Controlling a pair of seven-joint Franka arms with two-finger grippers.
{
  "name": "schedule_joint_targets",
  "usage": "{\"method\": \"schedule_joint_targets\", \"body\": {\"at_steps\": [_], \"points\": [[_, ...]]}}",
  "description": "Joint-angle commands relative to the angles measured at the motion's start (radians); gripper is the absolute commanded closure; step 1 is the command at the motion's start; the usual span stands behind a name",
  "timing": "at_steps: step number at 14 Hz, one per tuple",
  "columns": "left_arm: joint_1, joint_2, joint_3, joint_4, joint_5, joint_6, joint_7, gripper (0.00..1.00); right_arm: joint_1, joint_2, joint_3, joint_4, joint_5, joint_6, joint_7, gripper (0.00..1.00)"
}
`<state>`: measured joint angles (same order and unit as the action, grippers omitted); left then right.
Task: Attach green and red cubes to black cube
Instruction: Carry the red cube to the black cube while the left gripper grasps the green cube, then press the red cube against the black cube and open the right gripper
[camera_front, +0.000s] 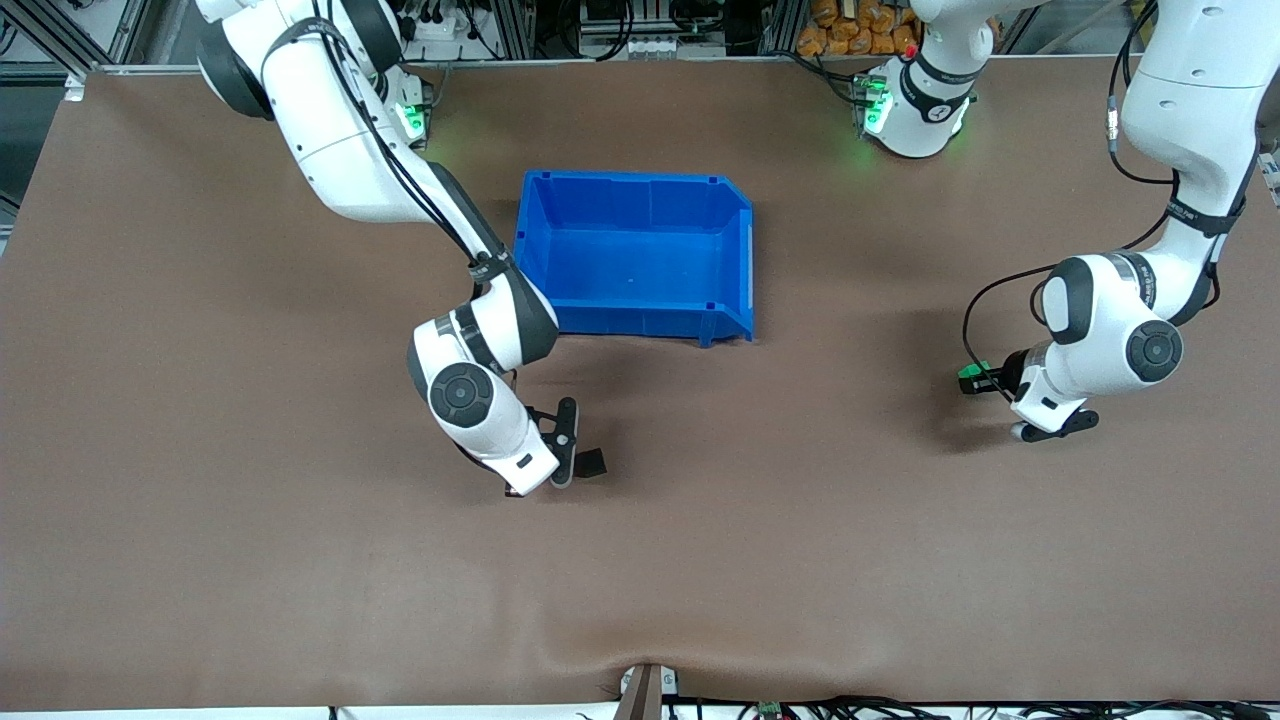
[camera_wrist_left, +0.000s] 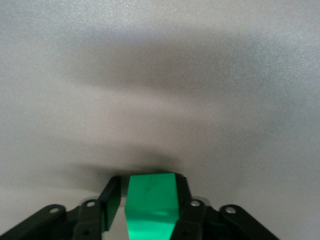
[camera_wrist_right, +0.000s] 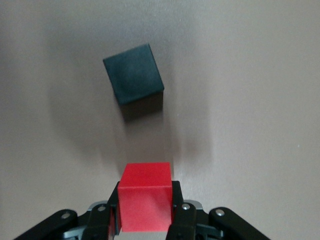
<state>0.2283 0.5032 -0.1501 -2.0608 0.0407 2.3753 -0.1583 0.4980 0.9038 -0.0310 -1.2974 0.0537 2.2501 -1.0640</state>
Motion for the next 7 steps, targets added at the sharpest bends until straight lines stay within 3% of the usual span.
{"method": "schedule_joint_targets", "body": {"at_steps": [1,3,7], "points": [[0.008,-0.006,-0.009,0.001,0.008,-0.002,-0.029,0.77,0.034,0.053,-0.009,0.076,-0.009,0.003,0.021,1.0],[0.006,-0.008,-0.011,-0.005,0.005,-0.004,-0.091,1.0,0.05,0.064,-0.01,0.082,-0.009,0.022,0.03,1.0],[-0.003,-0.02,-0.014,-0.007,0.005,-0.013,-0.184,1.0,0.062,0.101,-0.01,0.096,-0.009,0.069,0.048,1.0]]}}
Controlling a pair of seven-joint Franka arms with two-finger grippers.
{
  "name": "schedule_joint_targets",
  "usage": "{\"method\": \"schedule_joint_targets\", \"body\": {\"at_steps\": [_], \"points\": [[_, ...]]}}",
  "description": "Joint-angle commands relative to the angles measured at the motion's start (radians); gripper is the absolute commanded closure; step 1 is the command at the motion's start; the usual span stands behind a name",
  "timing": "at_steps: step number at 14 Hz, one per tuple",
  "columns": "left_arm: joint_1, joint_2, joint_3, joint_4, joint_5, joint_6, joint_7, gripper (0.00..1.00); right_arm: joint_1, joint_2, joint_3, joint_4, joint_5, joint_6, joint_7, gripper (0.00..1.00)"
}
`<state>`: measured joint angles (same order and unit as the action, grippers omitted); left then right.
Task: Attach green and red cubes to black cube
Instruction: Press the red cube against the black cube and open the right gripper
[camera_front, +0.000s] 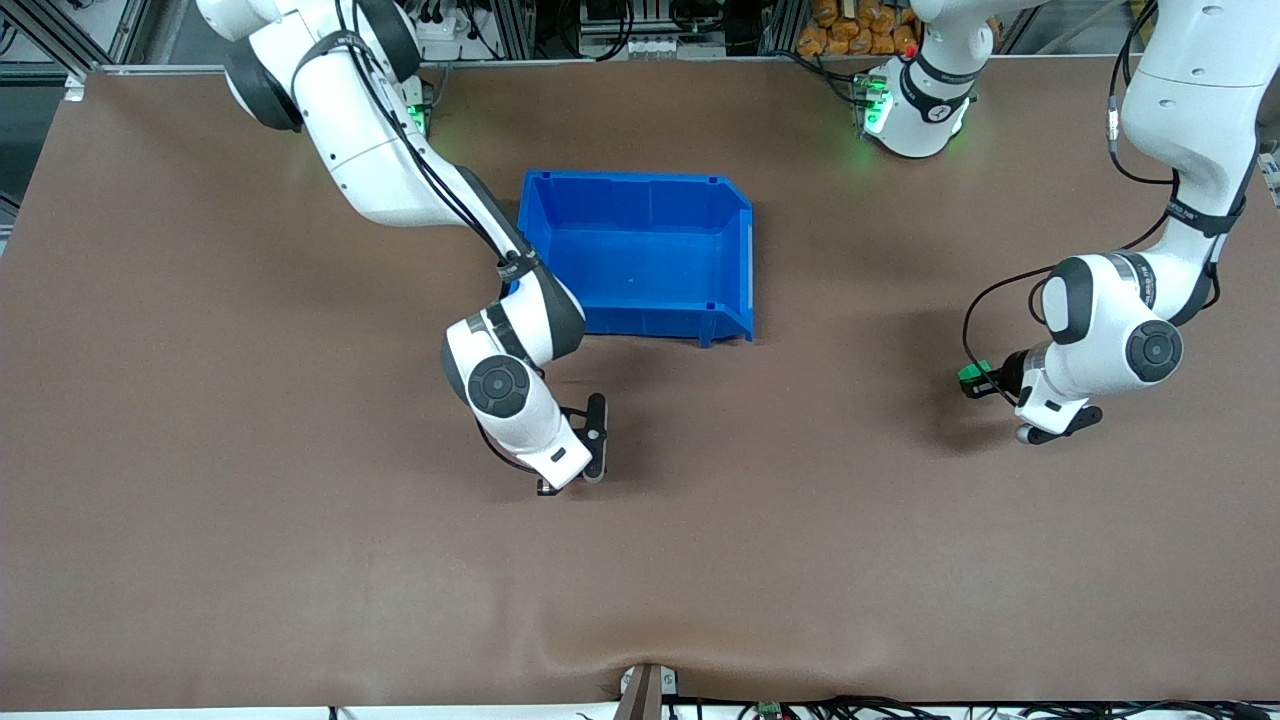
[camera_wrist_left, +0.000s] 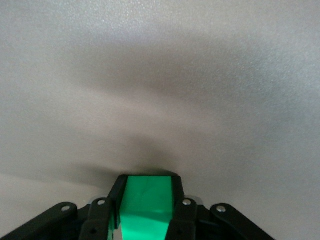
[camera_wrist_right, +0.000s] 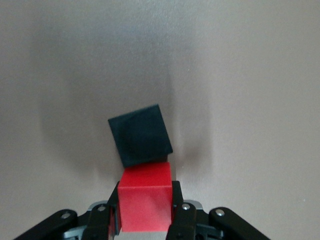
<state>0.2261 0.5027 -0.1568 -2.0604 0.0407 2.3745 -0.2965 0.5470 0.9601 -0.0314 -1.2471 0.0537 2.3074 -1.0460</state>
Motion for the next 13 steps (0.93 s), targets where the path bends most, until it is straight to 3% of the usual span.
{"method": "schedule_joint_targets", "body": {"at_steps": [1,2,3,4,8,13], "points": [[-0.001,-0.024,-0.007,-0.006,0.005,-0.015,-0.064,1.0,0.019,0.045,-0.01,0.046,-0.011,0.012,0.047,1.0],[-0.001,-0.027,-0.01,0.0,0.001,-0.017,-0.111,1.0,0.022,0.043,-0.01,0.046,-0.011,0.006,0.058,1.0],[-0.004,-0.029,-0.029,0.002,-0.001,-0.018,-0.197,1.0,0.022,0.043,-0.01,0.045,-0.011,0.006,0.063,0.77],[-0.002,-0.027,-0.061,0.002,-0.001,-0.018,-0.281,1.0,0.022,0.043,-0.01,0.04,-0.005,0.01,0.063,0.01],[-0.002,-0.038,-0.115,0.003,-0.001,-0.018,-0.459,1.0,0.033,0.009,-0.01,0.008,0.005,-0.012,0.139,0.0],[-0.01,-0.035,-0.188,0.042,-0.001,-0.02,-0.674,1.0,0.022,-0.064,-0.015,0.005,-0.003,-0.14,0.199,0.0]]}}
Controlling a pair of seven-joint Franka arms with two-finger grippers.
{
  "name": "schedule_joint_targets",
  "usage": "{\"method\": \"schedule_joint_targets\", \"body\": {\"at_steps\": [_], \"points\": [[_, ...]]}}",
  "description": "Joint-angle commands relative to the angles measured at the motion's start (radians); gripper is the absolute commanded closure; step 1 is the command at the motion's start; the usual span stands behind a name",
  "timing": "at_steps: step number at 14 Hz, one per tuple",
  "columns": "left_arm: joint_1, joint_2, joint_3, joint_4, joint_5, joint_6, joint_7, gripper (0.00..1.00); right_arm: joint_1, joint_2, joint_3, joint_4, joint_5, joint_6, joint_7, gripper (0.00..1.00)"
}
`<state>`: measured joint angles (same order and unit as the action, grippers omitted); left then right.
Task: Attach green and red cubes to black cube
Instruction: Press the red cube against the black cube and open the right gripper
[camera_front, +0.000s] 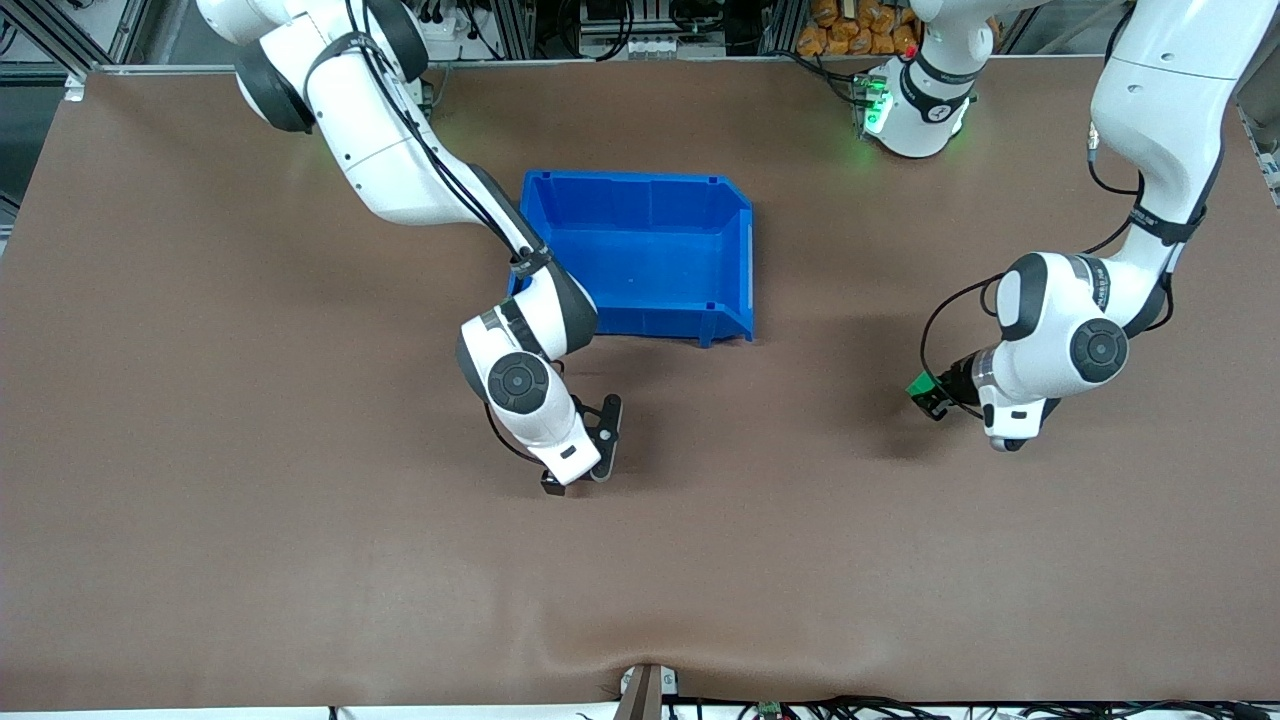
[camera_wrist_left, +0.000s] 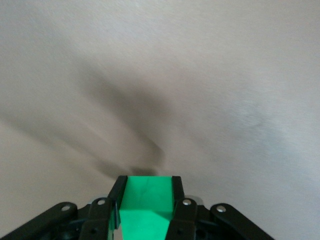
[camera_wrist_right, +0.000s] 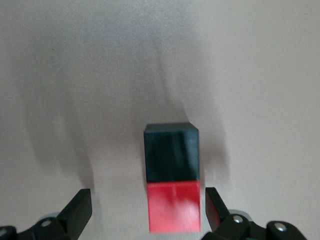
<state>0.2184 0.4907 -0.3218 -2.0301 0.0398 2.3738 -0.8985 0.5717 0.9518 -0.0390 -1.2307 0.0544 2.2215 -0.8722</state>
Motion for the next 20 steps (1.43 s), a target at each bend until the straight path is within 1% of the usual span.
{"method": "schedule_joint_targets", "body": {"at_steps": [1,3,6,7,9,10,12,13,15,17,20], "points": [[-0.014,-0.02,-0.029,0.03,0.0,-0.031,-0.107,1.0,-0.01,-0.073,-0.009,-0.013,-0.004,-0.066,0.033,0.0],[-0.057,-0.012,-0.029,0.074,0.0,-0.039,-0.186,1.0,-0.05,-0.108,-0.009,-0.015,0.001,-0.083,0.07,0.0],[-0.108,0.035,-0.029,0.168,-0.003,-0.057,-0.337,1.0,-0.136,-0.177,-0.006,-0.015,0.007,-0.164,0.098,0.0],[-0.126,0.055,-0.028,0.216,-0.004,-0.097,-0.362,1.0,-0.169,-0.201,-0.004,-0.018,0.008,-0.189,0.099,0.0],[-0.148,0.1,-0.029,0.327,-0.004,-0.183,-0.448,1.0,-0.246,-0.235,-0.002,-0.029,0.01,-0.195,0.098,0.0],[-0.171,0.126,-0.029,0.382,-0.005,-0.218,-0.495,1.0,-0.283,-0.26,-0.002,-0.045,0.028,-0.197,0.099,0.0],[-0.217,0.181,-0.028,0.477,-0.003,-0.245,-0.566,1.0,-0.341,-0.351,-0.002,-0.143,0.064,-0.2,0.098,0.0],[-0.226,0.198,-0.028,0.505,-0.003,-0.254,-0.571,1.0,-0.361,-0.401,-0.002,-0.194,0.067,-0.2,0.098,0.0],[-0.229,0.212,-0.022,0.521,-0.006,-0.257,-0.576,1.0,-0.401,-0.487,-0.004,-0.275,0.087,-0.2,0.105,0.0],[-0.235,0.239,-0.022,0.573,-0.032,-0.258,-0.586,1.0,-0.423,-0.551,-0.005,-0.32,0.087,-0.218,0.229,0.0],[-0.301,0.311,-0.017,0.684,-0.051,-0.258,-0.673,1.0,-0.453,-0.669,-0.01,-0.323,0.071,-0.398,0.404,0.0]]}}
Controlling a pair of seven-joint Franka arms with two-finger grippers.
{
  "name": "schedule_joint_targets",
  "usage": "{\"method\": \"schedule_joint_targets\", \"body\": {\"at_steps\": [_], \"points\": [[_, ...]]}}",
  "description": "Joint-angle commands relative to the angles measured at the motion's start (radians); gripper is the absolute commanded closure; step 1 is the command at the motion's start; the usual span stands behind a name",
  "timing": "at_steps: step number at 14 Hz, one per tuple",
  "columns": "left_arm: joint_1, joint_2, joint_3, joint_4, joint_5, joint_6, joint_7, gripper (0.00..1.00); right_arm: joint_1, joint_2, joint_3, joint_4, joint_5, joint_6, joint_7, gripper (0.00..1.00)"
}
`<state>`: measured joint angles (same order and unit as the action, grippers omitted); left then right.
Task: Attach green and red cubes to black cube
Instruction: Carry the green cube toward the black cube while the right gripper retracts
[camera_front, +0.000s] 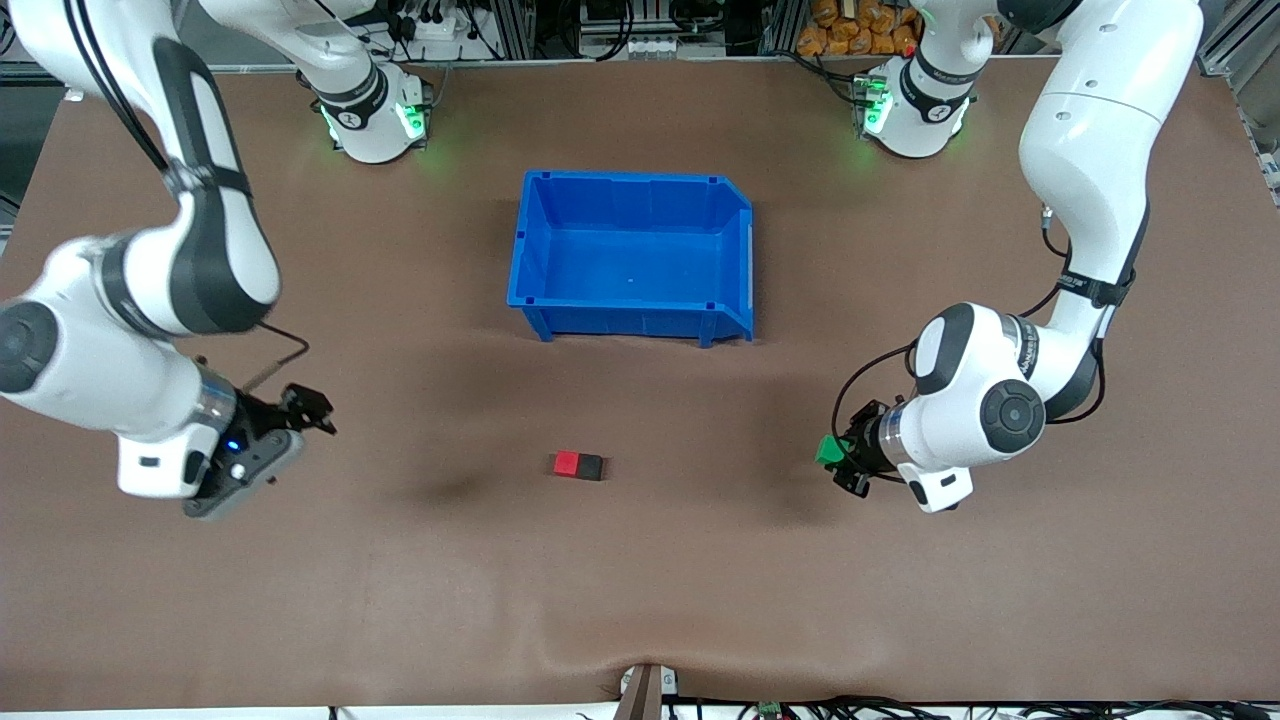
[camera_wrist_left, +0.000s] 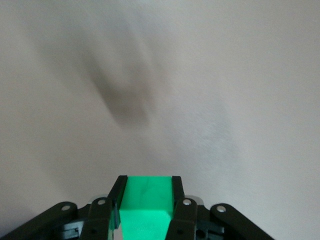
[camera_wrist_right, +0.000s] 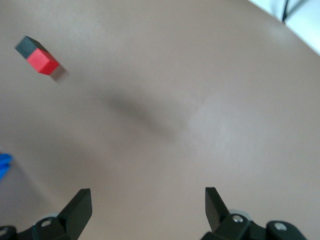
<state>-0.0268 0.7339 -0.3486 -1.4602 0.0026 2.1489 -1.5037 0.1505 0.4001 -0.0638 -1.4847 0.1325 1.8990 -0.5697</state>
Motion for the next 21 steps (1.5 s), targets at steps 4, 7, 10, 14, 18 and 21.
{"method": "schedule_joint_targets", "body": {"at_steps": [4,7,10,14,18,21], "points": [[-0.139,0.105,0.02,0.191,-0.013,-0.02,-0.116,1.0,-0.084,-0.259,-0.019,-0.092,-0.008,-0.205,0.134,0.0],[-0.221,0.146,0.051,0.26,-0.013,-0.017,-0.134,1.0,-0.117,-0.369,-0.021,-0.155,-0.017,-0.263,0.239,0.0],[-0.309,0.183,0.098,0.31,-0.013,0.049,-0.222,1.0,-0.165,-0.403,-0.019,-0.155,-0.045,-0.311,0.338,0.0],[-0.364,0.246,0.102,0.319,-0.013,0.222,-0.3,1.0,-0.203,-0.422,-0.018,-0.155,-0.045,-0.334,0.396,0.0],[-0.406,0.298,0.111,0.357,-0.013,0.281,-0.396,1.0,-0.131,-0.452,-0.019,-0.148,-0.114,-0.382,0.56,0.0],[-0.43,0.328,0.119,0.374,-0.013,0.336,-0.4,1.0,-0.129,-0.452,-0.018,-0.103,-0.117,-0.452,0.62,0.0]]}}
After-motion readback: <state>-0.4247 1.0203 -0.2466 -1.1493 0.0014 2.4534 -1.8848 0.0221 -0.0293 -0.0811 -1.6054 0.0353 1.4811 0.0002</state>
